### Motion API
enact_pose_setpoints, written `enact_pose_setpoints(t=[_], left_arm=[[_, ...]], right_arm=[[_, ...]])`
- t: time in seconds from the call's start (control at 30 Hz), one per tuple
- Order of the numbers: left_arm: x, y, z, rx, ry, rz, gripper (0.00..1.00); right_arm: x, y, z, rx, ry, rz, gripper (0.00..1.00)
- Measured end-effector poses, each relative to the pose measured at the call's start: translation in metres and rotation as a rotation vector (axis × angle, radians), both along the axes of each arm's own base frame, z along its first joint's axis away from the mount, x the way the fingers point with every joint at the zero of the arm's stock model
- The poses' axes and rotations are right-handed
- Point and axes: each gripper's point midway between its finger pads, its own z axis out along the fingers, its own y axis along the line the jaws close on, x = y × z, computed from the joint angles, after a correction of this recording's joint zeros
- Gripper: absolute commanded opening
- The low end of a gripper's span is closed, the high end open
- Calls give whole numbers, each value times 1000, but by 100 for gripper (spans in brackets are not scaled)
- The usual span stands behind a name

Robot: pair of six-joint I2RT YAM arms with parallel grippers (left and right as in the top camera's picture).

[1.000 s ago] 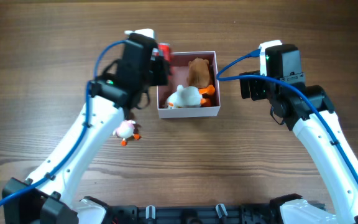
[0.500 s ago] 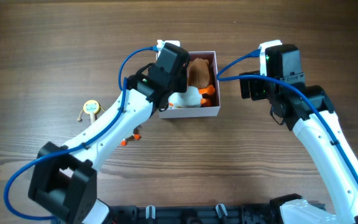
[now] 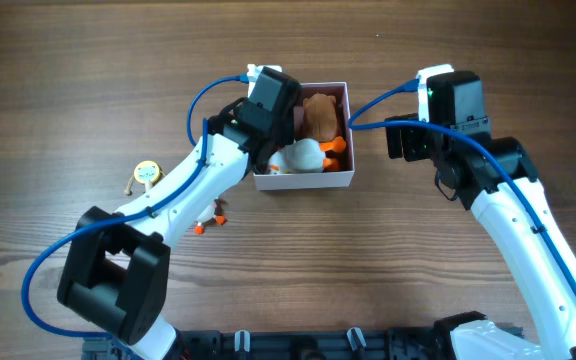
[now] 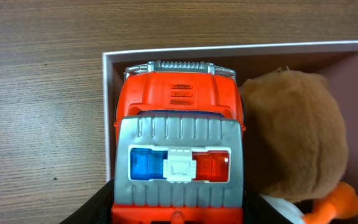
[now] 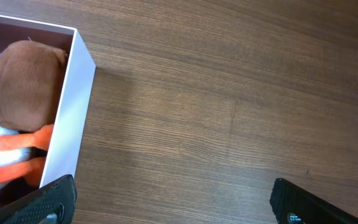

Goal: Pack container
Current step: 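Carry the fire truck with the left gripper into the box, release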

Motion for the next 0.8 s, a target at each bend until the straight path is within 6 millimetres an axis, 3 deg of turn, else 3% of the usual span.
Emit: enact_pose_setpoints(t=[0.37, 0.53, 0.8], left_arm=[[-7, 8, -19, 23, 68, 29, 38], [-9, 9, -22, 30, 81, 30, 45], [-9, 7, -21, 20, 77, 36, 65]], right_arm=[[0, 0, 0, 0, 0, 0, 100], [0, 0, 0, 0, 0, 0, 99], [0, 0, 0, 0, 0, 0, 100]])
